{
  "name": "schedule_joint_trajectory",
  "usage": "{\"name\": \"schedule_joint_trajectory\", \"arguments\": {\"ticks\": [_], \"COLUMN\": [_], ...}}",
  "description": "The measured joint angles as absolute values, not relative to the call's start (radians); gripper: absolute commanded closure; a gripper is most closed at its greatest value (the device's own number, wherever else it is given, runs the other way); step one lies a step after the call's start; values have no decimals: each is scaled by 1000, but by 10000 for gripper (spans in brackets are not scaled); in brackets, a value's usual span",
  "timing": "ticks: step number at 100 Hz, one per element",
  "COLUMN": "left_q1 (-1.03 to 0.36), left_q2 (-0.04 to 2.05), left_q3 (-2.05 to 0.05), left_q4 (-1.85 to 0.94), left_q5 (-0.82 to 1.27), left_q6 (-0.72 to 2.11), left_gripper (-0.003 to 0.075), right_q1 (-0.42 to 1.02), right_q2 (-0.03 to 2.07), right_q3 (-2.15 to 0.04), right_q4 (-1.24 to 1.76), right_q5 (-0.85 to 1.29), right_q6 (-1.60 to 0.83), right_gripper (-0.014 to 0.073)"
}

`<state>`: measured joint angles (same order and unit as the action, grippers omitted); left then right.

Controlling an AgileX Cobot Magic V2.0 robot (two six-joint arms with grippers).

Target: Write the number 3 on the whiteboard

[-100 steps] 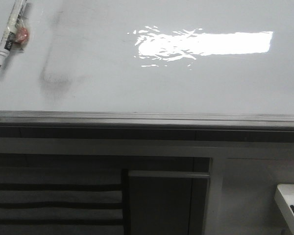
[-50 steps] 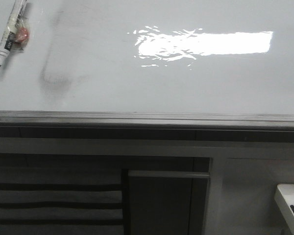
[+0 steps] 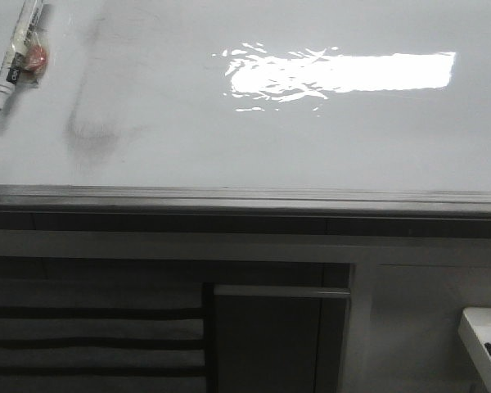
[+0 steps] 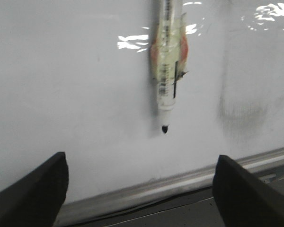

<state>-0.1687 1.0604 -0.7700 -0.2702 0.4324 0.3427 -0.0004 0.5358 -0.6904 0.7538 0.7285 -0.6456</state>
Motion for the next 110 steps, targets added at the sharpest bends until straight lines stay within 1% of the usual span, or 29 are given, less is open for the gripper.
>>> {"name": "schedule_joint_trajectory", "arguments": {"ticks": [23, 40, 45, 52, 64, 78, 95, 110], "left_q1": [-229, -233, -233, -233, -233, -233, -233, -233], "left_q2": [1216, 1296, 1313, 1321, 1323, 1339, 1361, 1365], "left_q3": [-831, -853, -856, -858, -860, -860, -862, -862], "left_q4": [-267, -267, -267, -267, -267, -267, -264, -264], "left_q5": [349, 323, 316, 306, 296, 278, 256, 237], "left_q6": [346, 346, 346, 346, 346, 346, 346, 346], "left_gripper": [156, 157, 171, 218, 325, 417, 498, 553], "right_q1": [0, 0, 0, 0, 0, 0, 0, 0], "right_q2": [544, 544, 544, 544, 544, 544, 544, 544], "right_q3": [-690, -690, -690, -690, -690, -690, -690, -690], "right_q4": [763, 764, 764, 764, 764, 764, 764, 764], "right_q5": [731, 731, 731, 731, 731, 731, 729, 729], "right_q6": [-665, -669, -669, -669, -669, -669, -669, -669], "right_gripper": [-44, -44, -44, -44, -44, -44, -44, -44]}}
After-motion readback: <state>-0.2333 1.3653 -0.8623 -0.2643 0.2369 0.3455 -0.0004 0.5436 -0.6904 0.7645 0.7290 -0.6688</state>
